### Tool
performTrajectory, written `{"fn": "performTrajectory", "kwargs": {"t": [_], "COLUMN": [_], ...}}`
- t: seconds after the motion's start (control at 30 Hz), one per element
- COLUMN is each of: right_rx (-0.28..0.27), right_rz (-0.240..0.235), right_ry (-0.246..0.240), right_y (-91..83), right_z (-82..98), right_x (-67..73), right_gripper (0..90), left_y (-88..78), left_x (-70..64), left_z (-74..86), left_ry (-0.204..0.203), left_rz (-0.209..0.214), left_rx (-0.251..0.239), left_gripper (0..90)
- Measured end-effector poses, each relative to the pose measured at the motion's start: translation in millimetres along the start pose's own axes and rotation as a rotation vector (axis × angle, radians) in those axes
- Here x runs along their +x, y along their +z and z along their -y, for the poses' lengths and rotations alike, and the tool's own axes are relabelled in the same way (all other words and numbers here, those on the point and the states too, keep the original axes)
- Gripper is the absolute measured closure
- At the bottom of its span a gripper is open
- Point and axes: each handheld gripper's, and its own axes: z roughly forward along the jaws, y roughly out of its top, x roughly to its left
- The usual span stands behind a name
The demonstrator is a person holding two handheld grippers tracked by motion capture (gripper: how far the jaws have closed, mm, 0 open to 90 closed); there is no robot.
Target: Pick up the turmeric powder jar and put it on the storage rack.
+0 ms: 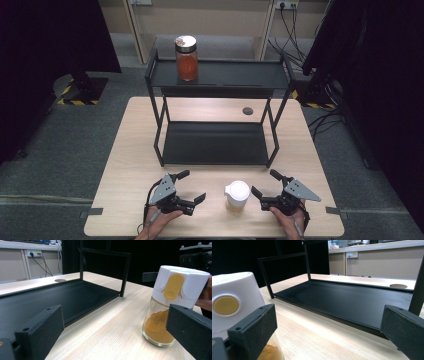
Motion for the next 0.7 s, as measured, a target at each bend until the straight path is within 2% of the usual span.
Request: {"fn": "performTrajectory", "kwargs": {"t": [0.33, 0.7], "right_rx": [0.001, 0.000], "right_rz": [-0.004, -0.035], "right_ry": [-0.003, -0.012], "right_y": [-2.7, -9.5], "right_z": [-0.7, -0.6], "right_x": [1.2, 6.7], "right_gripper": [1.0, 1.2], "left_y": [-2.4, -4.2], "left_x": [0.4, 1.4], "left_z": [0.8, 1.6], "left_ry": [0.002, -0.002], "left_rz": [-0.009, -0.015], "left_rx": [-0.005, -0.010], "left_gripper": [1.3, 1.2]}}
